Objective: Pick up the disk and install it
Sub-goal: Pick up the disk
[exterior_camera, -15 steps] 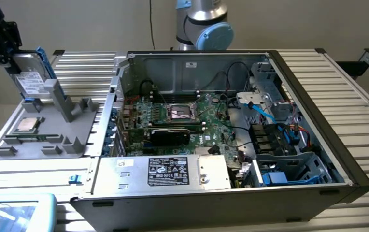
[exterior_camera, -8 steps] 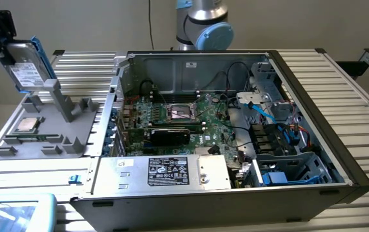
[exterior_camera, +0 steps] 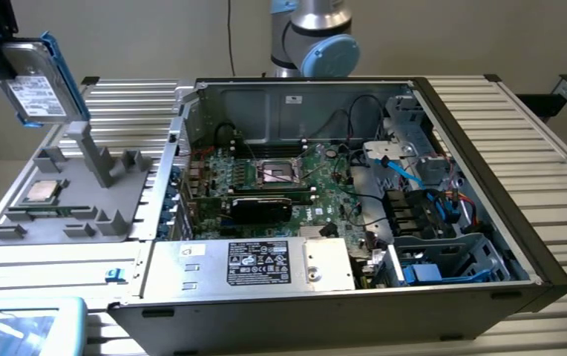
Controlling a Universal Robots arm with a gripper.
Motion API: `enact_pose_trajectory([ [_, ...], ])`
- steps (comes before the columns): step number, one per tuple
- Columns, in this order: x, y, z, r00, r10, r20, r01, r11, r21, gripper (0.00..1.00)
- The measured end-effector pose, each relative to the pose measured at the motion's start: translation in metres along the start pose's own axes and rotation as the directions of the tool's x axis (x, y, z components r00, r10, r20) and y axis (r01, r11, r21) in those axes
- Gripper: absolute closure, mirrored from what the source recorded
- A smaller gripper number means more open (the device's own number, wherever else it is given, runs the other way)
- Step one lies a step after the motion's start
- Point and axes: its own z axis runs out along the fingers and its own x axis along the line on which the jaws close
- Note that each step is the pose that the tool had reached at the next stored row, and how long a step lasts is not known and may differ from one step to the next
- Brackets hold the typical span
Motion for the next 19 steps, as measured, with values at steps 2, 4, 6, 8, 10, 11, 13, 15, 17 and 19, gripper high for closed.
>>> enact_pose_trajectory([
  [2, 0.000, -0.0052, -0.0084, 1.0000, 0.000, -0.0001, 0.000, 1.0000, -0.0002, 0.63],
  [4, 0.000, -0.0108, -0.0150, 1.0000, 0.000, 0.0002, 0.000, 1.0000, 0.0001, 0.63],
  [6, -0.001, -0.0172, -0.0210, 1.0000, 0.000, 0.0006, 0.000, 1.0000, 0.0000, 0.63],
  [8, -0.001, -0.0246, -0.0260, 1.0000, 0.000, 0.0007, 0.000, 1.0000, -0.0001, 0.63],
  [10, -0.001, -0.0323, -0.0305, 1.0000, 0.000, 0.0007, 0.000, 1.0000, -0.0001, 0.63],
  [11, -0.001, -0.0353, -0.0323, 1.0000, 0.000, 0.0007, 0.000, 1.0000, 0.0000, 0.63],
  [13, -0.002, -0.0407, -0.0355, 1.0000, 0.000, 0.0007, 0.000, 1.0000, -0.0001, 0.63],
  [15, -0.002, -0.0454, -0.0380, 1.0000, 0.000, 0.0007, 0.000, 1.0000, 0.0000, 0.63],
  [17, -0.002, -0.0514, -0.0408, 1.0000, 0.000, 0.0007, 0.000, 1.0000, 0.0000, 0.63],
  [19, -0.002, -0.0590, -0.0447, 1.0000, 0.000, 0.0007, 0.000, 1.0000, 0.0000, 0.63],
])
